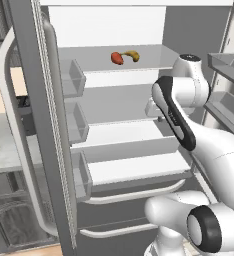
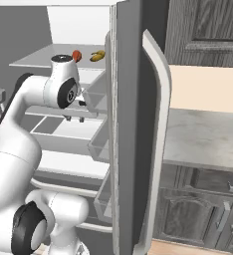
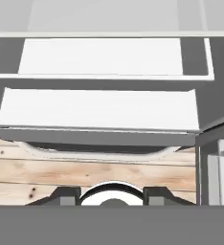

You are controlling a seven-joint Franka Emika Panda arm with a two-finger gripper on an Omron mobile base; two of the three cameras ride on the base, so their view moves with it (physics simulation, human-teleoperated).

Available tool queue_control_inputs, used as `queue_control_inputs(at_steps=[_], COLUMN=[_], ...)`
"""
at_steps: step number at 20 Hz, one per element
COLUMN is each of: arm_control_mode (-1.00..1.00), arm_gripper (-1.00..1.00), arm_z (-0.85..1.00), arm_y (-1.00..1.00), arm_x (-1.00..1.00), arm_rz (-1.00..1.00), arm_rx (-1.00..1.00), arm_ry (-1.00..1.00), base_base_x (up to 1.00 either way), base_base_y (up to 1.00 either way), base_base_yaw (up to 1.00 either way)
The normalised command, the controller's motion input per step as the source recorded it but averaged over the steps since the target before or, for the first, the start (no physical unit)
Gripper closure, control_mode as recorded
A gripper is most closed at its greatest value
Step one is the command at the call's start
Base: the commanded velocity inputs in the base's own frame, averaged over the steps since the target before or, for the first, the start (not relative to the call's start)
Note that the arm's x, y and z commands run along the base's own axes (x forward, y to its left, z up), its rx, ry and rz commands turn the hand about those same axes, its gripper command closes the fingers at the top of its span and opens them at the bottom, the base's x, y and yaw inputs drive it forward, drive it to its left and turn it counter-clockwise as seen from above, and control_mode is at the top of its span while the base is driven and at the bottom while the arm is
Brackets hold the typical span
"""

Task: Pick sweet potato from the fridge and place it on the plate on the counter.

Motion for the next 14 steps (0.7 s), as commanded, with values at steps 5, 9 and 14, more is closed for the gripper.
queue_control_inputs(at_steps=[5, 9, 14], arm_control_mode=[-1.0, -1.0, -1.0], arm_gripper=[-1.0, -1.0, -1.0], arm_z=[0.04, 0.19, 0.39], arm_y=[0.07, 0.16, 0.14], arm_x=[-0.01, 0.0, -0.01], arm_rz=[0.0, 0.0, 0.0], arm_rx=[-0.01, -0.12, -0.03], arm_ry=[-0.01, -0.15, -0.26], base_base_x=[0.0, 0.0, 0.0], base_base_y=[0.0, 0.0, 0.0], base_base_yaw=[0.0, 0.0, 0.0])
